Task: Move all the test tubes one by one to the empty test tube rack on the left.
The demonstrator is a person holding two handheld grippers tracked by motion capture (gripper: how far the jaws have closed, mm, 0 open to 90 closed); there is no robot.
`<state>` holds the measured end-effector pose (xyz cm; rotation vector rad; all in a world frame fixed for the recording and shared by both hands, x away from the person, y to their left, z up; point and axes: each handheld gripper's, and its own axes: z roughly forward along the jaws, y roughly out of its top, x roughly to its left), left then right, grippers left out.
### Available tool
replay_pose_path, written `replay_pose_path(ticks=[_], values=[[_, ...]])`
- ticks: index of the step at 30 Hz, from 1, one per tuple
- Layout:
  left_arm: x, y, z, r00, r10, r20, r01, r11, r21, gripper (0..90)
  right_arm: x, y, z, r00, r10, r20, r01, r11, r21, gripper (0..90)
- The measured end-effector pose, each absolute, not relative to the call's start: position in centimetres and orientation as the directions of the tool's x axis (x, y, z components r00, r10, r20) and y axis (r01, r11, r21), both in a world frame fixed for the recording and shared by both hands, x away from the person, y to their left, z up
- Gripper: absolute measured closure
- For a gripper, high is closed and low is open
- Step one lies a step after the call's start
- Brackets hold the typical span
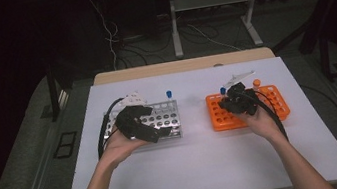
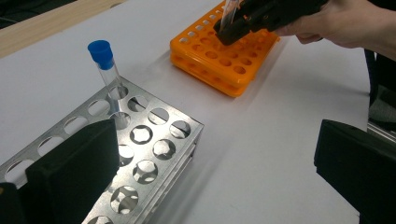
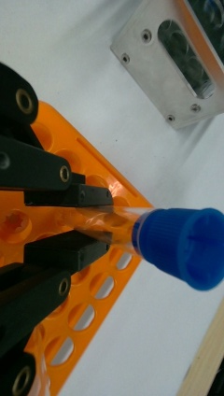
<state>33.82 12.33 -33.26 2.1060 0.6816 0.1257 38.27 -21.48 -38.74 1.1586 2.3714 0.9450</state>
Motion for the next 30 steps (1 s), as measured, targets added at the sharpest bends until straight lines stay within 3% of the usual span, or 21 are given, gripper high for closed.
replay_pose_path(ticks=[15, 30], values=[[34.1, 11.8, -32.6, 0.856, 0.492, -0.155, 0.411, -0.467, 0.783, 0.0, 36.9, -20.7, -35.0, -0.719, 0.688, 0.098, 0.533, 0.456, 0.713, 76.3], [33.8, 10.3, -31.2, 0.892, 0.429, -0.142, 0.365, -0.501, 0.784, 1.8, 34.2, -16.7, -32.2, -0.841, 0.531, 0.106, 0.437, 0.550, 0.711, 76.3]])
